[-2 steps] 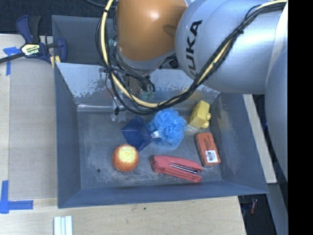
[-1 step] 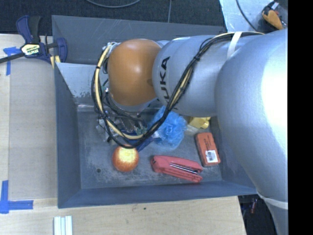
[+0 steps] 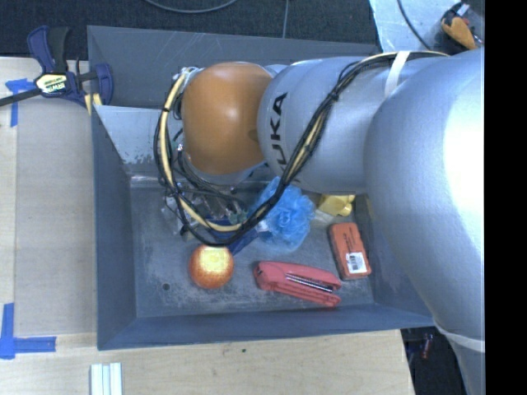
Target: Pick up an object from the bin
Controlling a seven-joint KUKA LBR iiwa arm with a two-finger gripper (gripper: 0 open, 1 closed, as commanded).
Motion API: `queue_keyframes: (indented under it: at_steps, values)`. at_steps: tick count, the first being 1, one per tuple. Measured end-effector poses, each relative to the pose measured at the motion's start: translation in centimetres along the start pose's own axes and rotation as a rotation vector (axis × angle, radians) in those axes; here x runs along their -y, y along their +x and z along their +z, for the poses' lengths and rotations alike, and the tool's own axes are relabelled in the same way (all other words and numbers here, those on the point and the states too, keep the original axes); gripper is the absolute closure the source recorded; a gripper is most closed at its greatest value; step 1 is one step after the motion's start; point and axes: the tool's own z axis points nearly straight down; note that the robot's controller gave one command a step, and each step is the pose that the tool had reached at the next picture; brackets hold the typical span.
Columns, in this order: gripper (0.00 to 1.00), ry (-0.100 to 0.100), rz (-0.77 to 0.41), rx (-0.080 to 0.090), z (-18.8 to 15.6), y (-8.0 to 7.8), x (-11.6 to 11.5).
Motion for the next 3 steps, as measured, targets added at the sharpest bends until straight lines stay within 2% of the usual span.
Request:
queue_keyframes:
  at_steps: [1, 2, 3]
  values:
    - [1.00, -0.007, -0.179, 0.026, 3.2, 2.7, 1.3]
    - [1.00, -0.001, -0.144, 0.008, 2.9, 3.2, 1.4]
    - [1.00, 0.000, -0.212, 0.018, 5.7, 0.5, 4.5]
